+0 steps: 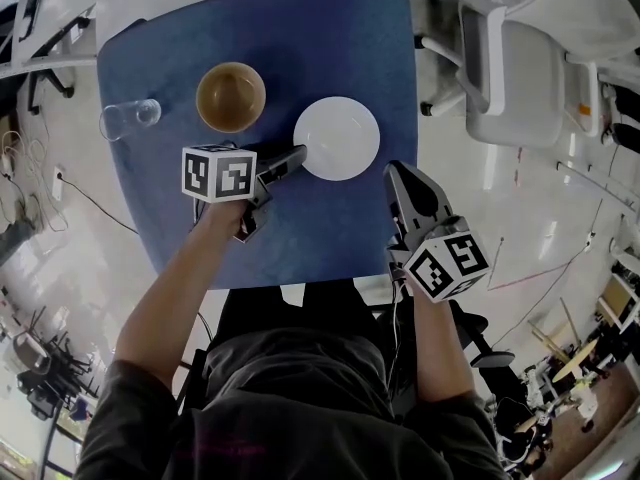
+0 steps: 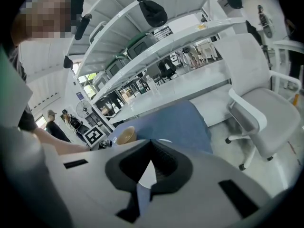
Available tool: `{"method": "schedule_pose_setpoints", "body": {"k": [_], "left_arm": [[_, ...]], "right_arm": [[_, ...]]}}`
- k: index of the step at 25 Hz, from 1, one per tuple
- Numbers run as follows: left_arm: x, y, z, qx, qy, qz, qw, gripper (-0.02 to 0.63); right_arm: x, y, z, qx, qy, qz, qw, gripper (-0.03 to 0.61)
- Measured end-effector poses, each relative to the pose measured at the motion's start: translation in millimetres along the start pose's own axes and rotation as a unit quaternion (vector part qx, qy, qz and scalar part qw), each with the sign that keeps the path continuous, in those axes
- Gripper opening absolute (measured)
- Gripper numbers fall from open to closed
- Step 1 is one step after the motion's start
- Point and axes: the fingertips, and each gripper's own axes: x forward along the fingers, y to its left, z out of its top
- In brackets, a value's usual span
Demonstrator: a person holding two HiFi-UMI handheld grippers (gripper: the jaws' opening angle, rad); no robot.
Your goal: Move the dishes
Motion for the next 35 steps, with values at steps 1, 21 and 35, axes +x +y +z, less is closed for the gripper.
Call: {"method": "schedule_pose_setpoints", "body": {"k": [1, 21, 35], "left_arm": [[1.5, -1.2, -0.2, -0.009, 0.003, -0.005, 0.9999, 0.139], [22.6, -8.2, 2.6, -0.035, 0.058, -0.029, 0.9973, 0.017], [7.7, -23.8, 4.4, -0.095, -0.006, -0.126, 0.9874, 0.006]], "right_arm": [[0.0, -0.7, 0.1, 0.000, 0.001, 0.001, 1.000, 0.001], [8.7, -31.9, -12.7, 0.020, 0.029, -0.011, 0.999, 0.002], [7.7, -36.6, -23.7, 0.033, 0.029, -0.015, 0.999, 0.002]]}}
